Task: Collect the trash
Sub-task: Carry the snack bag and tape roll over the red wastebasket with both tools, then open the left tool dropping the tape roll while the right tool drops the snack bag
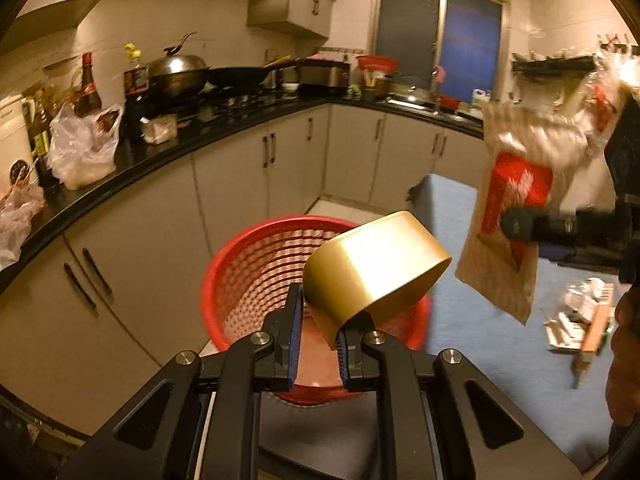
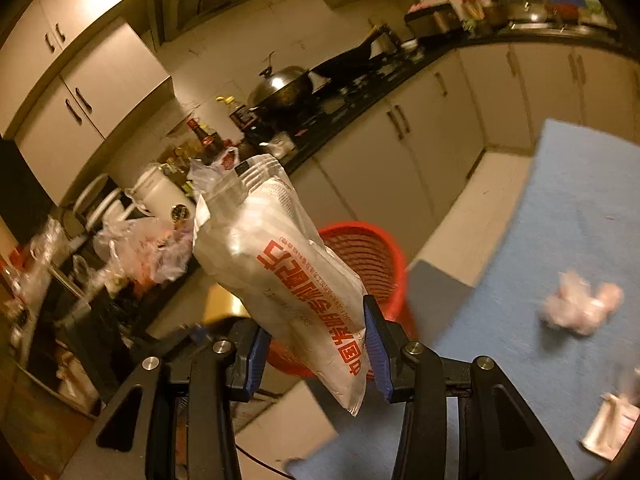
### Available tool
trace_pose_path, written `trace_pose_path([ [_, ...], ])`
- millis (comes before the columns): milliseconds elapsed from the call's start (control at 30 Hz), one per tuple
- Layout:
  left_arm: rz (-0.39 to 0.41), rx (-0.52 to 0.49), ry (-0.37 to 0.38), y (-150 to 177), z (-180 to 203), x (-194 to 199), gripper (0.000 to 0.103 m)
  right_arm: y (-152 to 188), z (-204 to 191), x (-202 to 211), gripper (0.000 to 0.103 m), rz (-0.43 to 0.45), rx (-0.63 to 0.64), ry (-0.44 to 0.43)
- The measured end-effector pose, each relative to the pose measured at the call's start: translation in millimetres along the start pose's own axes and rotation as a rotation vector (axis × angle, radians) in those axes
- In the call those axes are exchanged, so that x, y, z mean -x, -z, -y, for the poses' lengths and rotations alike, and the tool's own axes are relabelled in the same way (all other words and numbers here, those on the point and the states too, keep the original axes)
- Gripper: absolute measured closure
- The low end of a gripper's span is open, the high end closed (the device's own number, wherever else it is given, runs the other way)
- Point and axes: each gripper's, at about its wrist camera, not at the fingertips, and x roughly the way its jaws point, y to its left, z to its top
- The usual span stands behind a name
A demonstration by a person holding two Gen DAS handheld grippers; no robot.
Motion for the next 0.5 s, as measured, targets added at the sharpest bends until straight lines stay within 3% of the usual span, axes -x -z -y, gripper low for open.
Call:
trace_pose_path([
  [133, -0.038, 0.003, -0.028, 3.9, -11.3, -23.7, 0.089, -7.8, 2.8, -38.7, 0.054, -0.044, -0.036, 0.006],
  [433, -0.095, 0.020, -0.012, 11.9, -27.4, -54.8, 0.087, -7.4, 14.3, -97.9, 0.053, -0.135, -0.067, 0.033],
  [500, -0.096, 0.026, 0.002, 13.4, -28.8, -56.1, 0.079, -5.3, 17.0, -105.6, 0.052, -0.156, -0.066, 0.040],
])
